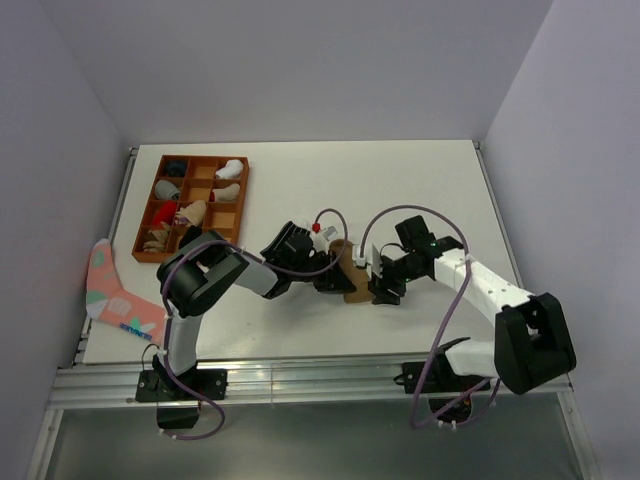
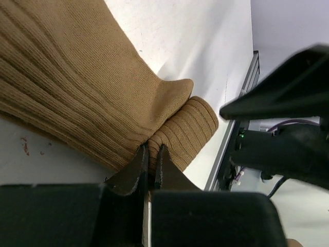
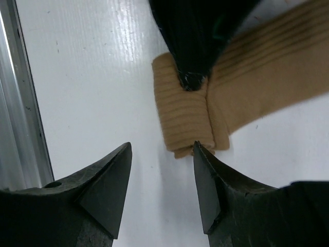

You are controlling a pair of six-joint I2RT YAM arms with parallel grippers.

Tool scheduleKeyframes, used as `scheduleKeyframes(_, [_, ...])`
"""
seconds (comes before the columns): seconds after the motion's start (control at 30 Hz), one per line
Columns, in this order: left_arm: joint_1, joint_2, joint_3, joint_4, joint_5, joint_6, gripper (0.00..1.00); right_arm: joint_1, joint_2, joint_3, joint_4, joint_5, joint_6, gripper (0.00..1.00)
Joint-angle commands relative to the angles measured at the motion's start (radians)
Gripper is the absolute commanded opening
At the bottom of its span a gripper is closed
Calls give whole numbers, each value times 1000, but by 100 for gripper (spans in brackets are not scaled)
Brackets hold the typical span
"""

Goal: Roll the socks
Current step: Roll the sock at the center of the board.

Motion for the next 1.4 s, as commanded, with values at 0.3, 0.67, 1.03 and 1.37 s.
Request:
scheduleKeyframes(0.3, [5,78,5,-369,12,105,0,202,-90,-137,263,217,32,60])
scheduleKeyframes(0.67, [9,98,36,-401,39,130,0,240,-88,-218,386,343,12,59])
scheduleKeyframes(1.03, [25,104,54,-429,82,151,0,263,-54,-241,462,419,-1,59])
scheduleKeyframes(1.37, [38,105,48,-388,155,144,0,280,87,-119,343,416,60,20])
